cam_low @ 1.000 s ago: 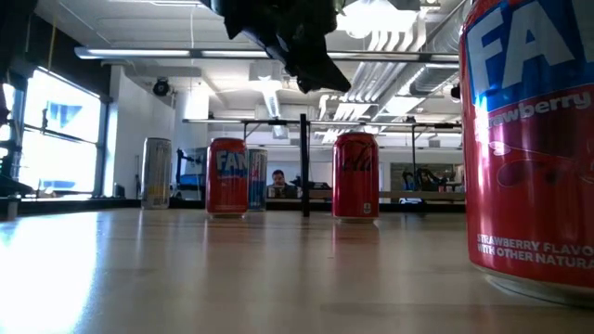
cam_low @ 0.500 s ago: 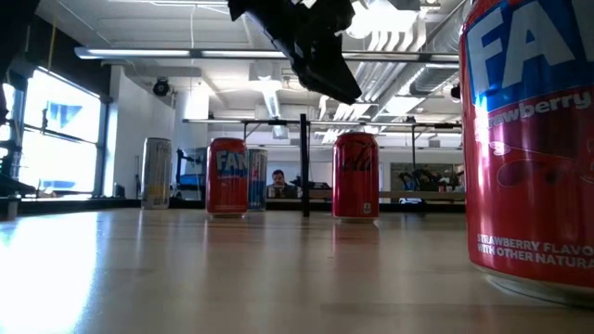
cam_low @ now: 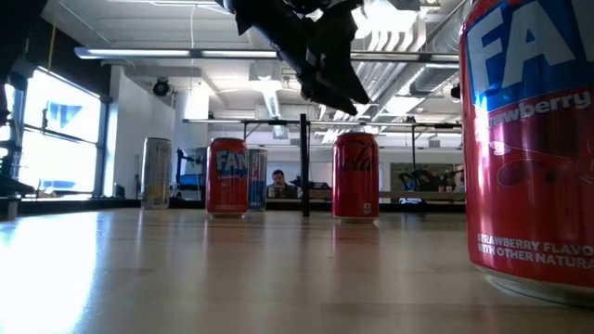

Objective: Place canned beverage on shelf
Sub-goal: Put the top red-black soda can on the shelf

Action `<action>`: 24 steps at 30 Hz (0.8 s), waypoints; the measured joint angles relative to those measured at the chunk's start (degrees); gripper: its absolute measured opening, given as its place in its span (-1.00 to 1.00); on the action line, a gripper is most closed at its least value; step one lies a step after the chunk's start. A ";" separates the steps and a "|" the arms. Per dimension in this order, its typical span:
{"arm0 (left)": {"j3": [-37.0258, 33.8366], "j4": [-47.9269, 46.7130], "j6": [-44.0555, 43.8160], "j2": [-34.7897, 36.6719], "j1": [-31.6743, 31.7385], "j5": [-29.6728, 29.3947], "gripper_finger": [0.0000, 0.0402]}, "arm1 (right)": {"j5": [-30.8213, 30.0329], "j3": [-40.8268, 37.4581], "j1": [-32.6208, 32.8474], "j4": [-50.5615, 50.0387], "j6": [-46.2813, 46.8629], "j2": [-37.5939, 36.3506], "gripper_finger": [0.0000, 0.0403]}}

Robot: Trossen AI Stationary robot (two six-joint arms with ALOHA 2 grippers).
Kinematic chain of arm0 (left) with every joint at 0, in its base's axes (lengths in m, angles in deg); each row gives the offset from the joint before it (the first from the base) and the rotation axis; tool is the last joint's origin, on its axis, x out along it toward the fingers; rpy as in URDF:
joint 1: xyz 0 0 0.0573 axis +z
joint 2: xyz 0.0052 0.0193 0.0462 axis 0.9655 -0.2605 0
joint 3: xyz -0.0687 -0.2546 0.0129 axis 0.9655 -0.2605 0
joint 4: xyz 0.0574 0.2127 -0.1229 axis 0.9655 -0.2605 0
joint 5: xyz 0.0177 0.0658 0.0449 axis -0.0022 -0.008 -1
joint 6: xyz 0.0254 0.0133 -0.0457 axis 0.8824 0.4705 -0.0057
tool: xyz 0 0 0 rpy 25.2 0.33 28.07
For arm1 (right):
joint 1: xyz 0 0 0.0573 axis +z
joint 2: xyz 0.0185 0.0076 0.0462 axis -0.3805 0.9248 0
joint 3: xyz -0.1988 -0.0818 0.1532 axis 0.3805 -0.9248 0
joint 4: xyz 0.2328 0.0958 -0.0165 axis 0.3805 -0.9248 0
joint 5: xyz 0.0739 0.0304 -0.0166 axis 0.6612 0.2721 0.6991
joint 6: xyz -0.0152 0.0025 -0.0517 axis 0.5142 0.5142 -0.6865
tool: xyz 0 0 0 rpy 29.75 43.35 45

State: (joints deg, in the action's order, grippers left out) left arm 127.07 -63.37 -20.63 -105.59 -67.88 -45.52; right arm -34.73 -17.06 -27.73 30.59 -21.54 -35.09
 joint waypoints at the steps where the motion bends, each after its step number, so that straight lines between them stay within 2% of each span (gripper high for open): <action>1: -0.07 -0.77 0.04 -0.28 0.16 0.10 0.45 | 0.00 0.00 0.02 0.00 -0.03 0.00 -1.00; 10: 0.02 0.38 0.10 -4.36 0.58 -1.02 0.45 | 0.00 0.00 0.02 -0.01 0.05 0.22 -1.00; 20: 0.02 0.07 -0.11 -4.20 -0.58 -3.76 0.45 | 0.00 0.00 0.02 -0.01 0.21 0.39 -1.00; 24: 1.68 -2.78 0.27 -4.29 -1.46 -5.56 0.45 | 0.00 0.00 0.02 -0.01 0.21 0.39 -1.00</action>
State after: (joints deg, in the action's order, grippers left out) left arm 128.75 -66.16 -20.37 -109.88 -69.35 -51.07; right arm -34.73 -17.06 -27.71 30.58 -21.33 -34.70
